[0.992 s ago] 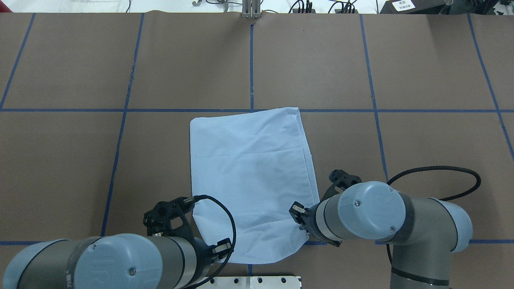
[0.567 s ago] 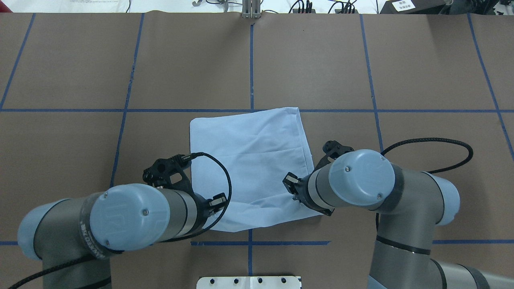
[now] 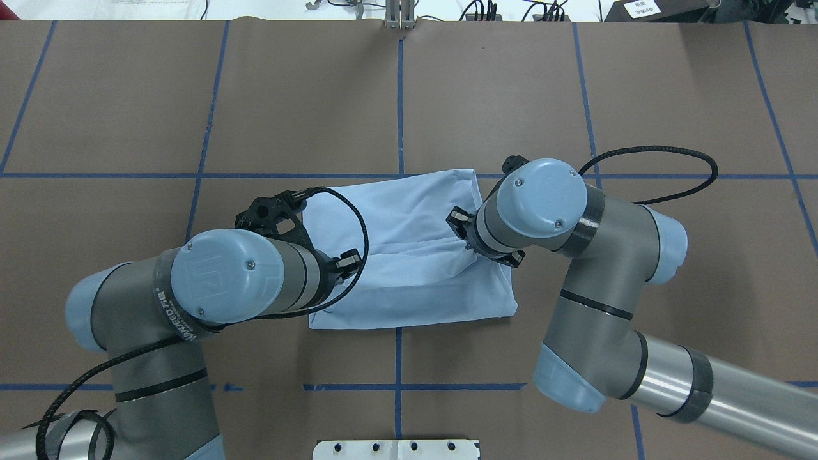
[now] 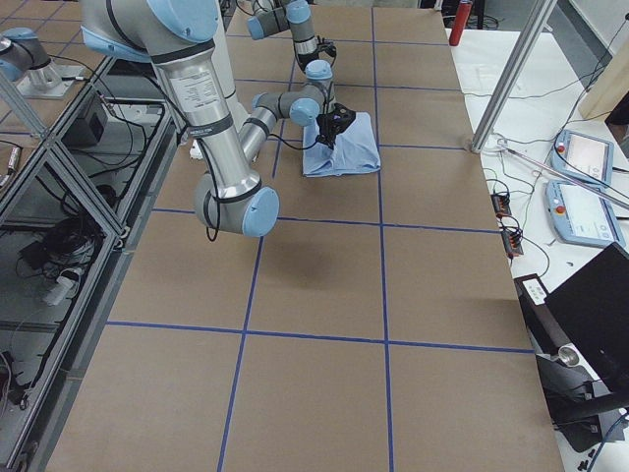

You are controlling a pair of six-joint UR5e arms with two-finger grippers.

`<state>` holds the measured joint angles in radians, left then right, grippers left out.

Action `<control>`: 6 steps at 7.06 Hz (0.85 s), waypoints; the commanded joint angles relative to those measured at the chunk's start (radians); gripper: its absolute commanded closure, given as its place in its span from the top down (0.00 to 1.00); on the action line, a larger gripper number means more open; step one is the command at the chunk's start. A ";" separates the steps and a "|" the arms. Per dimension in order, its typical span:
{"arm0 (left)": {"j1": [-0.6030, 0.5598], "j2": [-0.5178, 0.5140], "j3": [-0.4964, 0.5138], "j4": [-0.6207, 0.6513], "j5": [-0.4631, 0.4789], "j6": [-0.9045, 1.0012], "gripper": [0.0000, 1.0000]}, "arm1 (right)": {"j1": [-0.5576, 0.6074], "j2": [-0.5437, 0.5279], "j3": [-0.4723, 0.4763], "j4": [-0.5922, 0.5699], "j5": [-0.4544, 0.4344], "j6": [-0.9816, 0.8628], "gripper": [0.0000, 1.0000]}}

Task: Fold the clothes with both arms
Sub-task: 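Lift both near corners and fold them over toward the far edge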

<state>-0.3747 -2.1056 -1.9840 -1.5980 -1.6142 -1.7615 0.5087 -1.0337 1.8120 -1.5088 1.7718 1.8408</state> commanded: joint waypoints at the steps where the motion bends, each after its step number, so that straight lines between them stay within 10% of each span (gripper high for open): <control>1: -0.074 -0.046 0.126 -0.082 0.000 0.000 0.00 | 0.040 0.105 -0.156 0.033 0.021 -0.018 0.00; 2: -0.180 -0.141 0.260 -0.086 -0.001 0.003 0.00 | 0.092 0.135 -0.224 0.095 0.088 -0.055 0.00; 3: -0.278 -0.227 0.434 -0.136 -0.003 0.087 0.48 | 0.146 0.147 -0.288 0.152 0.151 -0.118 0.69; 4: -0.358 -0.244 0.556 -0.213 -0.001 0.208 0.99 | 0.178 0.173 -0.345 0.166 0.164 -0.180 1.00; 6: -0.391 -0.243 0.564 -0.231 -0.024 0.280 1.00 | 0.227 0.220 -0.495 0.298 0.166 -0.195 1.00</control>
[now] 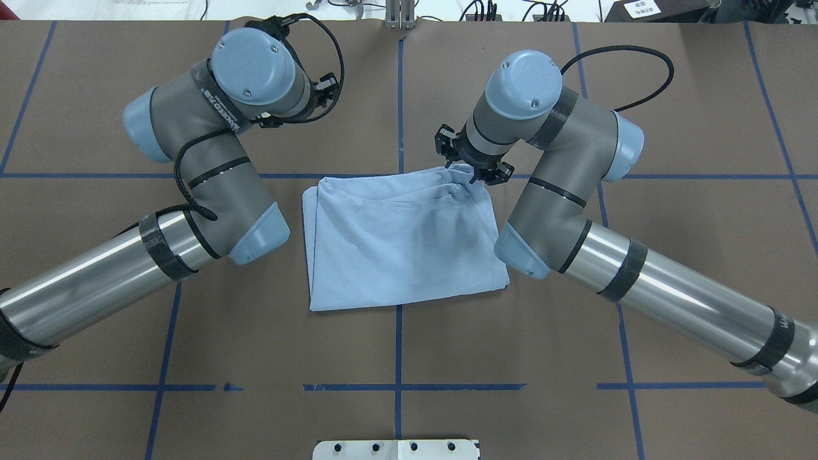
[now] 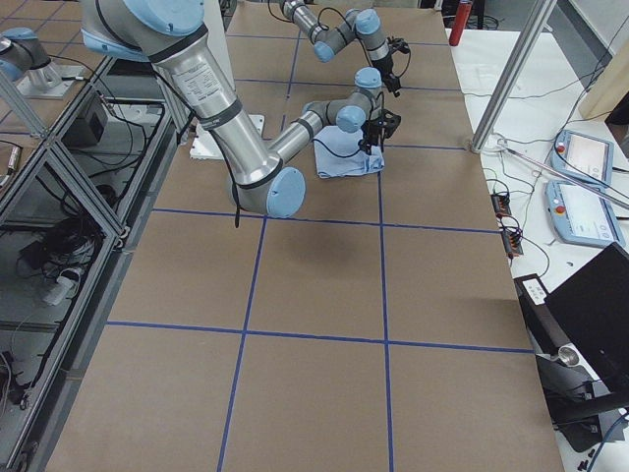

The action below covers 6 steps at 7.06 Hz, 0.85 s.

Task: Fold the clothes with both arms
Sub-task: 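Release the shirt and raise both grippers away from it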

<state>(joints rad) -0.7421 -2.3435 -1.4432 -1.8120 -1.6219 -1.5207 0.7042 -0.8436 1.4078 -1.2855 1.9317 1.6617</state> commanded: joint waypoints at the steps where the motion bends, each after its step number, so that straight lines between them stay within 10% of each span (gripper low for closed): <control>1: -0.023 0.000 0.017 -0.015 -0.077 0.043 1.00 | 0.047 0.035 -0.101 0.075 0.025 -0.049 1.00; 6: -0.045 0.179 -0.273 -0.043 -0.213 0.228 1.00 | -0.004 0.027 -0.037 -0.147 0.028 -0.167 1.00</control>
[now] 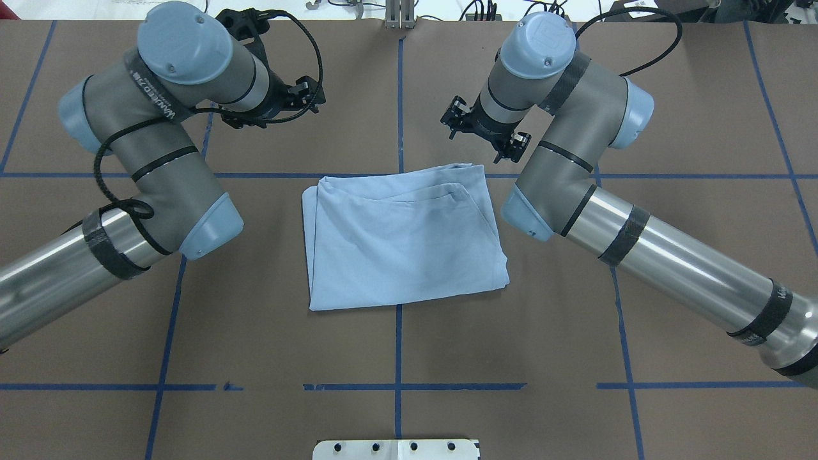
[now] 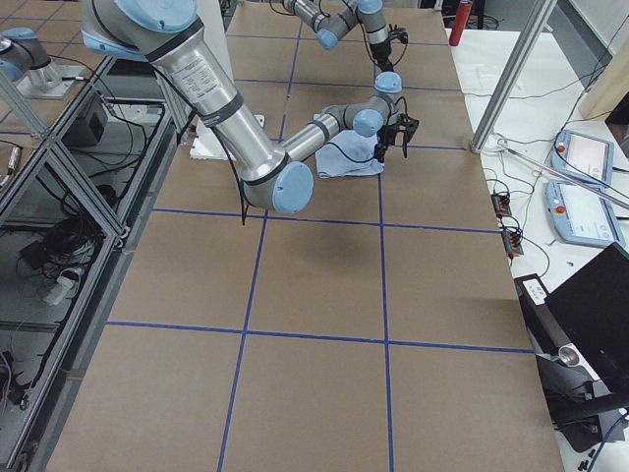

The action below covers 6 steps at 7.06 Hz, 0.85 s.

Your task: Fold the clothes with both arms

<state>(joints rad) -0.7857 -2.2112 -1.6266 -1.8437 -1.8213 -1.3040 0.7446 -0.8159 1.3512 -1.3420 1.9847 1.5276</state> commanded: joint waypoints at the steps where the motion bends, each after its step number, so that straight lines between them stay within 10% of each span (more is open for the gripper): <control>1: -0.001 0.068 -0.134 -0.014 -0.016 0.008 1.00 | -0.091 0.000 0.020 -0.121 -0.044 -0.037 1.00; 6: 0.009 0.068 -0.171 -0.015 -0.029 -0.026 1.00 | -0.102 0.017 -0.007 -0.230 -0.122 -0.257 1.00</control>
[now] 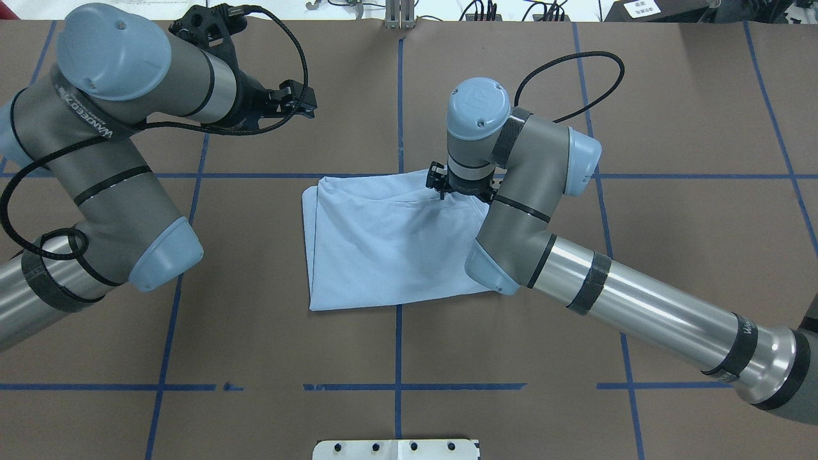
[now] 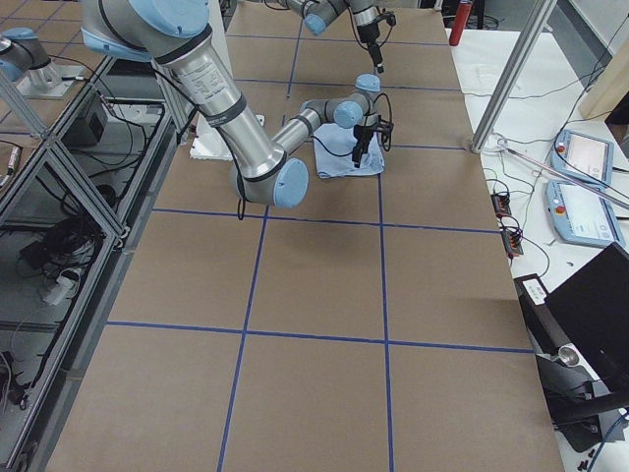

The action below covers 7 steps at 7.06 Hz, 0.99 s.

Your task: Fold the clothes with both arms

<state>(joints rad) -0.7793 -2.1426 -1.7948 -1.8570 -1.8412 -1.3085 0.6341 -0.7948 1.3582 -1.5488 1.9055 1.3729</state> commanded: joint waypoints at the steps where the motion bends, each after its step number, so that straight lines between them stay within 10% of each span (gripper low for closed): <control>1: 0.014 0.000 -0.003 -0.004 -0.009 -0.026 1.00 | 0.037 -0.006 -0.048 -0.024 -0.046 -0.167 1.00; 7: 0.000 0.013 0.000 -0.013 -0.074 0.112 1.00 | 0.388 -0.077 -0.009 -0.016 0.129 -0.514 1.00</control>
<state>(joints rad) -0.7591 -2.1385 -1.7963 -1.8817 -1.8721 -1.3050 0.9070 -0.8239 1.3106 -1.5639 1.9602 0.9813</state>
